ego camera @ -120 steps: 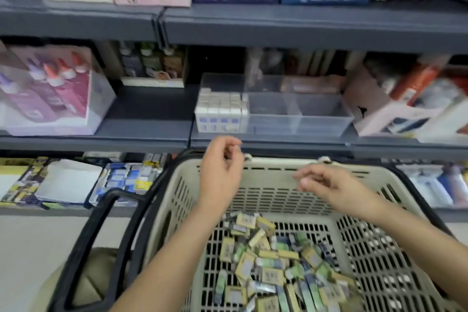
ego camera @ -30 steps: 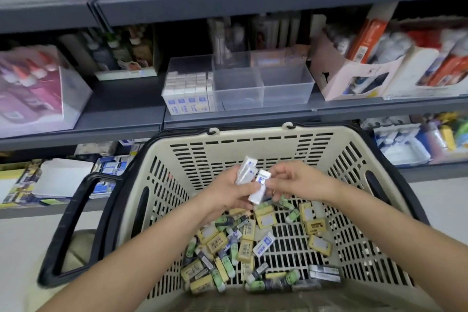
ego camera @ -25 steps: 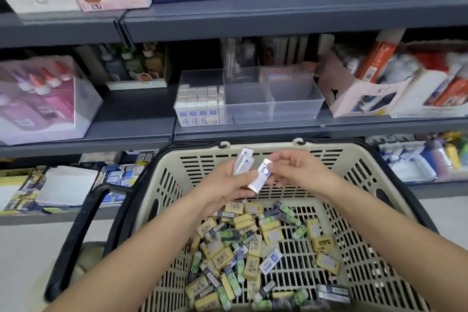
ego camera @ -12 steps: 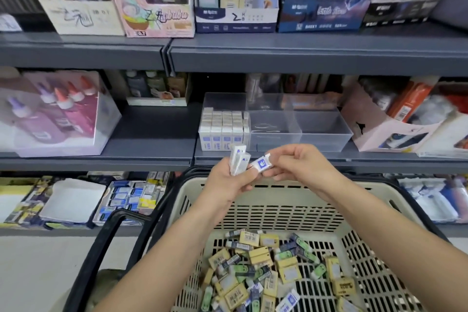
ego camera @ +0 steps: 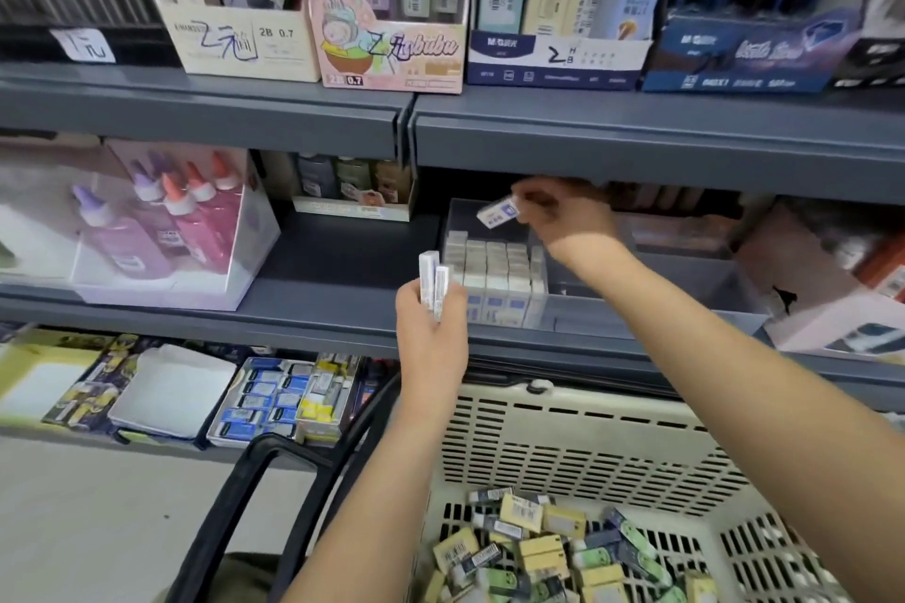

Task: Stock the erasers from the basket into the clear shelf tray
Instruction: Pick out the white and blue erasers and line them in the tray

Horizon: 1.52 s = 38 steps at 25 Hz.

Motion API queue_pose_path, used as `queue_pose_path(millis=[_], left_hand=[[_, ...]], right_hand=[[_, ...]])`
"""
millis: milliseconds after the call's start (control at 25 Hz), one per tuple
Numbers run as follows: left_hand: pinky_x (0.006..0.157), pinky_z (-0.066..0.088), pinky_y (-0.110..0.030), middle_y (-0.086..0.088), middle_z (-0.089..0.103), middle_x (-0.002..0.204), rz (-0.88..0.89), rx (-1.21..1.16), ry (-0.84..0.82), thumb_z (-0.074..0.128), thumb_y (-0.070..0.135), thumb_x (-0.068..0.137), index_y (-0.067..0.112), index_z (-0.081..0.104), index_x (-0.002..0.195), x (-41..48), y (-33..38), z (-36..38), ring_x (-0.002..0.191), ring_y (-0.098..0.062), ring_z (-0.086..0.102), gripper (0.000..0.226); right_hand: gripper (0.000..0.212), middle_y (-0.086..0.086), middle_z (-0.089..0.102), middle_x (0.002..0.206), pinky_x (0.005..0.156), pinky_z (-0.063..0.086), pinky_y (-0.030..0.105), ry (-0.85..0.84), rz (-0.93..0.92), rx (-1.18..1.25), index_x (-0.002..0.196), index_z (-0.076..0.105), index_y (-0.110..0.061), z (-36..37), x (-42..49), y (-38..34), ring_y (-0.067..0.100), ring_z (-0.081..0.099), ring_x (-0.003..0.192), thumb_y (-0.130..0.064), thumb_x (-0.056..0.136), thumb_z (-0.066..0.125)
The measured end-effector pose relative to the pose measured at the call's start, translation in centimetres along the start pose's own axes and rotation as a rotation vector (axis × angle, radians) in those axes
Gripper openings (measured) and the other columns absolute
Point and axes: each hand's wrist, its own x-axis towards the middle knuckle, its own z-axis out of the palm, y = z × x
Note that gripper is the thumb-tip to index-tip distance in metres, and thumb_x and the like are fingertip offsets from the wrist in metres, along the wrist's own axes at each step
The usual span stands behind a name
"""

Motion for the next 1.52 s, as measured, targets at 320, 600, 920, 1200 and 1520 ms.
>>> queue_pose_path(millis=[320, 600, 920, 1200, 1520], left_hand=[[0.053, 0.047, -0.018, 0.008, 0.065, 0.070, -0.011, -0.024, -0.006, 0.056, 0.027, 0.091, 0.021, 0.053, 0.095, 1.4, -0.7, -0.5, 0.058, 0.000, 0.056, 0.008], [0.058, 0.046, -0.021, 0.003, 0.067, 0.076, -0.051, -0.027, 0.042, 0.061, 0.037, 0.087, 0.018, 0.060, 0.090, 1.8, -0.7, -0.9, 0.054, -0.002, 0.054, 0.020], [0.055, 0.052, -0.018, -0.002, 0.071, 0.077, -0.156, -0.334, 0.059, 0.059, 0.017, 0.092, 0.009, 0.059, 0.094, 1.8, -0.1, -0.9, 0.067, -0.012, 0.070, 0.008], [0.069, 0.058, -0.040, -0.019, 0.069, 0.089, -0.098, -0.171, 0.085, 0.062, 0.022, 0.089, 0.009, 0.063, 0.087, 1.4, 0.1, -1.0, 0.082, -0.030, 0.069, 0.013], [0.060, 0.050, -0.020, 0.008, 0.062, 0.073, 0.039, -0.085, 0.010, 0.044, 0.030, 0.097, 0.019, 0.058, 0.089, 0.9, 0.2, -0.8, 0.069, -0.006, 0.061, 0.020]], right_hand=[[0.018, 0.008, 0.064, 0.110, 0.093, 0.044, 0.033, -0.295, -0.036, -0.166, 0.106, 0.063, -0.017, 5.2, 5.5, 0.5, 0.023, 0.059, 0.101, -0.022, 0.093, 0.052], [0.028, 0.000, 0.059, 0.125, 0.088, 0.033, 0.019, -0.415, -0.026, -0.168, 0.117, 0.061, -0.018, 6.3, 4.9, 0.7, 0.013, 0.051, 0.110, -0.024, 0.098, 0.042], [0.006, -0.024, 0.059, 0.083, 0.073, 0.040, 0.014, -0.131, -0.260, 0.056, 0.086, 0.062, -0.038, 2.5, -1.4, -2.1, -0.009, 0.054, 0.076, -0.033, 0.086, 0.059], [0.045, 0.003, 0.057, 0.122, 0.095, 0.046, 0.034, -0.235, -0.536, -0.178, 0.116, 0.064, -0.013, 2.7, -7.2, -1.0, 0.020, 0.055, 0.113, -0.029, 0.075, 0.075], [0.012, 0.001, 0.069, 0.094, 0.077, 0.049, 0.026, -0.042, -0.230, -0.006, 0.095, 0.065, -0.026, 1.8, -2.4, -0.8, 0.017, 0.063, 0.084, -0.023, 0.085, 0.061]])
